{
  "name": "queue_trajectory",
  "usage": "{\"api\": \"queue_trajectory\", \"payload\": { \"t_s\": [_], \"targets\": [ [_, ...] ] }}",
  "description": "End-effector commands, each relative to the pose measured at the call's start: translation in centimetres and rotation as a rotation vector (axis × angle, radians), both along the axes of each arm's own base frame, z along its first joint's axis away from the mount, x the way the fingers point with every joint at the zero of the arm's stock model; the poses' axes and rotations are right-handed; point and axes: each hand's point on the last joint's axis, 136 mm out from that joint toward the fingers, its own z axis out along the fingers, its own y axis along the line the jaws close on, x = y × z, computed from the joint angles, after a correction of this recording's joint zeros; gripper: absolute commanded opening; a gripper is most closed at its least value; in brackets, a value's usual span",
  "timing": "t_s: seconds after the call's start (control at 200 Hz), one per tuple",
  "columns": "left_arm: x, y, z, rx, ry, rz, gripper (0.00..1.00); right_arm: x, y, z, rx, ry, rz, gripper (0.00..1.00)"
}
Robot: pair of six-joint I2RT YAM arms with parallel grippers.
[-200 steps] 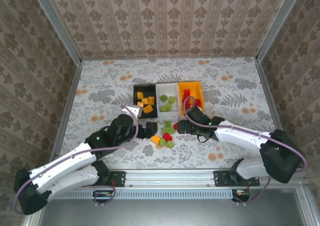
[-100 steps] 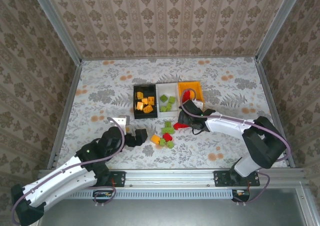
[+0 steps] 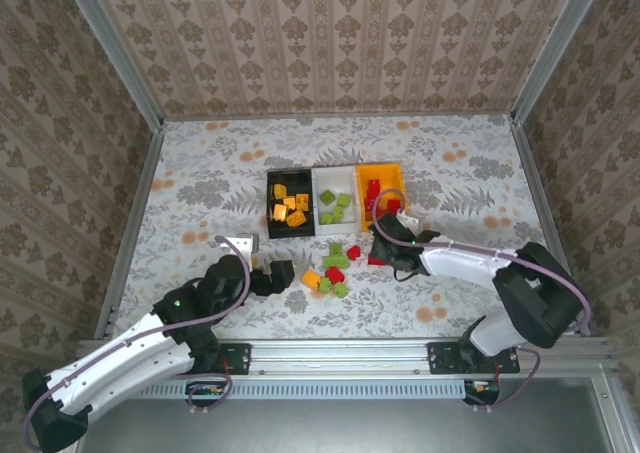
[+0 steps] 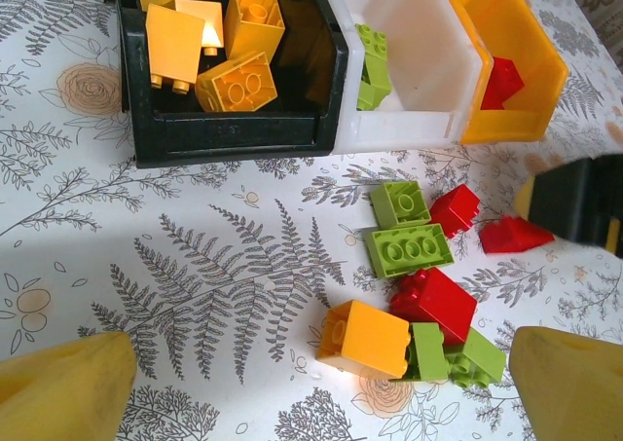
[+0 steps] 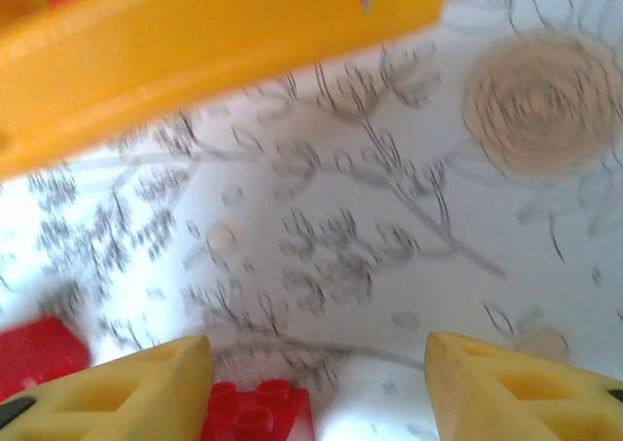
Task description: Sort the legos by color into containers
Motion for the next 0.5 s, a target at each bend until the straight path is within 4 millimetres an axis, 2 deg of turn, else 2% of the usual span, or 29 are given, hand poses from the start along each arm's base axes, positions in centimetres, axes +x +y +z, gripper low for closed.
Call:
{"api": "queue_trajectory", "payload": {
  "t_s": [0.0,0.06,0.165,0.235,0.44,0.495],
  "targets": [
    [0.5,0.5,-0.1,-0.003,-0.012,0.032,1.0,-3.1,-0.4,-0.2,-0.012,0.056,0.041,0.62],
    [0.6,0.5,-0.1,-0.002,-0.013,0.034,1.0,-3.4,0.1,0.6,-0.003,0.031,0.082,0.68],
    [0.6,0.7,-0.1,0.001,-0.008,0.041,1.0,-3.2,1.5,2.7,0.002,-0.031,0.178,0.84],
    [0.7,0.8,-0.1,-0.002,-0.005,0.044,1.0,-3.2,2.1,3.0,-0.003,-0.022,0.218,0.87],
    [0.8,1.2,-0.7,0.007,0.012,0.061,1.0,-3.3,3.6,0.8,-0.033,0.061,0.288,0.89],
    [0.8,1.2,-0.9,0.005,0.015,0.064,1.0,-3.4,3.5,-0.6,-0.069,0.102,0.295,0.88]
  ]
}}
